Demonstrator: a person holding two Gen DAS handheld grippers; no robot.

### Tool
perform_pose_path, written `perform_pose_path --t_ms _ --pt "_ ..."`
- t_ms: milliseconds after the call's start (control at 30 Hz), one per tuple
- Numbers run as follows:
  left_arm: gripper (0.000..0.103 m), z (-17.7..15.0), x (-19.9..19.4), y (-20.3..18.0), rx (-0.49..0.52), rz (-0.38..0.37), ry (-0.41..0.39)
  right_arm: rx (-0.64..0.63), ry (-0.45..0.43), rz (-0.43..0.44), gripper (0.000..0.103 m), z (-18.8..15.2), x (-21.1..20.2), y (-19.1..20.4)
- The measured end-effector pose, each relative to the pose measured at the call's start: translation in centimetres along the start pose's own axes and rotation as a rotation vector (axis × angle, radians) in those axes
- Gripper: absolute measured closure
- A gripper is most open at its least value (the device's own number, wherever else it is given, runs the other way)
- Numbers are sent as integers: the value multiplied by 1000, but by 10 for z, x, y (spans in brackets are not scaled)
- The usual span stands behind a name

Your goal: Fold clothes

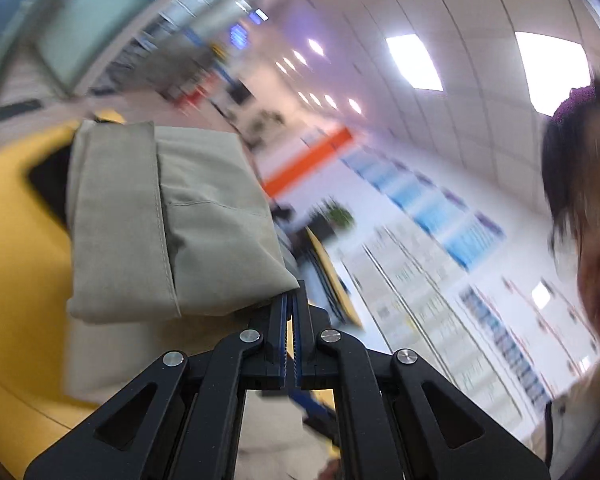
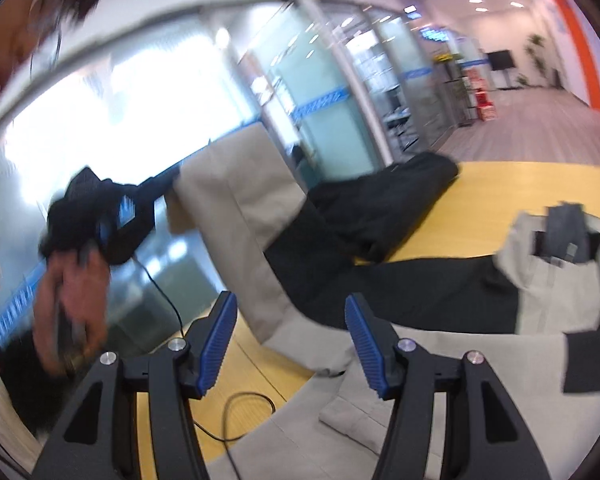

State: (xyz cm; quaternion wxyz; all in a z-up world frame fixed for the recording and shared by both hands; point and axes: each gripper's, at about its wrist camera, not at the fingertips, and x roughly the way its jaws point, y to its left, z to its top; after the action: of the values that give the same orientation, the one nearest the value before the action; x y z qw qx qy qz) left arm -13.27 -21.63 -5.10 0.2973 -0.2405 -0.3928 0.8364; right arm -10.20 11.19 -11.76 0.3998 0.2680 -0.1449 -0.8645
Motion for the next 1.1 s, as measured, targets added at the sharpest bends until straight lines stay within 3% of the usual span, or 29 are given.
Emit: perform_pose_path --t_ms 100,200,333,400,500,533,567,667,767,900,1067,1100 --pt "102 -48 65 -27 16 -30 121 94 -103 -14 36 5 -60 -29" --pt "101 -108 134 -32 58 25 247 191 -164 -79 28 -3 -116 -71" --pt "99 -199 223 -17 66 146 495 339 -109 -135 20 -33 -157 -131" --pt "97 -235 242 -19 90 178 583 418 -56 -156 18 -47 -169 -159" --pt "62 -255 242 -31 101 206 635 467 -25 -172 16 -63 -177 -186" --pt "41 -254 234 -37 104 206 626 484 1 -170 14 -69 -174 -194" --pt "30 -252 227 -42 107 207 617 504 28 -173 14 -72 -168 -198" --pt "20 -232 193 -59 157 206 564 541 83 -164 13 -77 -150 -202" --pt "6 -201 159 -47 203 289 515 392 90 -173 13 -57 -120 -175" --pt "6 -164 117 12 137 443 461 53 239 -219 12 -43 -64 -117" --pt "6 -153 100 83 53 530 461 -504 520 -437 14 -87 37 -67" --pt "6 -152 99 94 37 520 466 -542 544 -481 15 -96 48 -68"
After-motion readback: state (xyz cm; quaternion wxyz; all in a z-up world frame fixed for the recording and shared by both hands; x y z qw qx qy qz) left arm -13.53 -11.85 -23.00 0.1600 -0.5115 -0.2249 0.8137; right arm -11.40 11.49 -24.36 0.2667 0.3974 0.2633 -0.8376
